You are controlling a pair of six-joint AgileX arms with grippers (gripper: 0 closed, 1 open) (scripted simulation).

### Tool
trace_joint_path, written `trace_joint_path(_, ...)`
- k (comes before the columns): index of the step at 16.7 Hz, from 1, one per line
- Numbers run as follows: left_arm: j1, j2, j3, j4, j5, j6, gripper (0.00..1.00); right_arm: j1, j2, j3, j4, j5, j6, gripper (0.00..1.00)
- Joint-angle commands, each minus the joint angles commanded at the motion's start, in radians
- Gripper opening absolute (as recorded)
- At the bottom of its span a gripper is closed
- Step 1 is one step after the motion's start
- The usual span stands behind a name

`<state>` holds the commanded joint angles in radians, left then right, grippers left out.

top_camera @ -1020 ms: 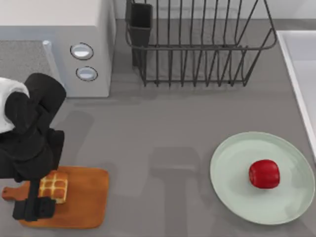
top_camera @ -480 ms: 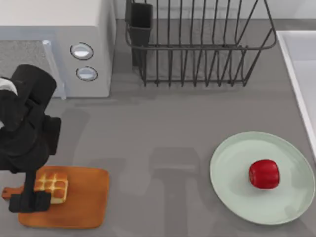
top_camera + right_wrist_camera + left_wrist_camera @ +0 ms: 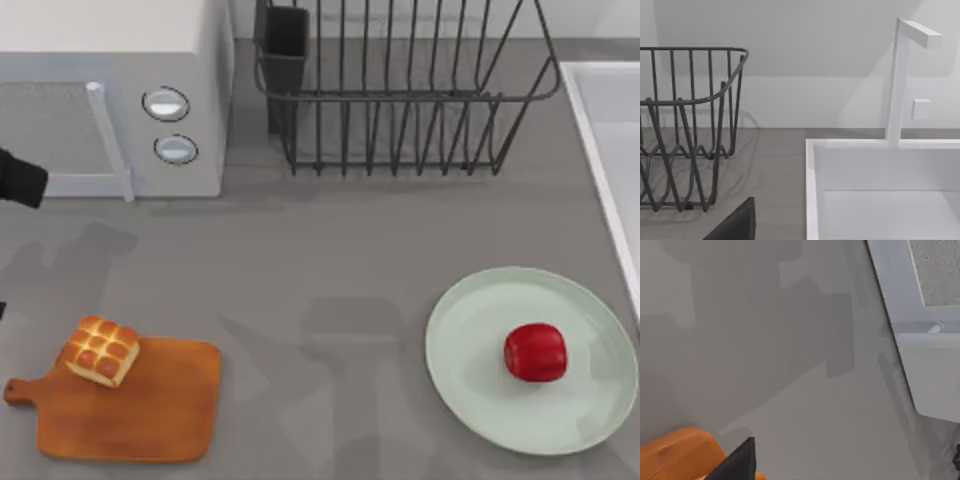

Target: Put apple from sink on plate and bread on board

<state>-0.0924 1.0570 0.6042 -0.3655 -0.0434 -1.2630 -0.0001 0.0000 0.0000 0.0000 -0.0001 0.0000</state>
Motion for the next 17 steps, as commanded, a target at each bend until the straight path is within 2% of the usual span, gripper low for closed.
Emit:
trace_joint_path(6,0.095,-0.518,-0.307,0.215,0.008,0.698,1.0,0.0,0.0,0.0,0.0,0.0,0.0,1.0)
trace_joint_path(9,0.107,-0.769,-0.446,0.288,0.02,0.975,1.0,0.0,0.0,0.0,0.0,0.0,0.0,1.0)
trace_joint_path(13,0.099,-0.997,-0.57,0.348,0.037,1.203,1.0,0.0,0.0,0.0,0.0,0.0,0.0,1.0)
trace_joint_path(17,0.092,-1.057,-0.604,0.365,0.043,1.263,1.0,0.0,0.0,0.0,0.0,0.0,0.0,1.0)
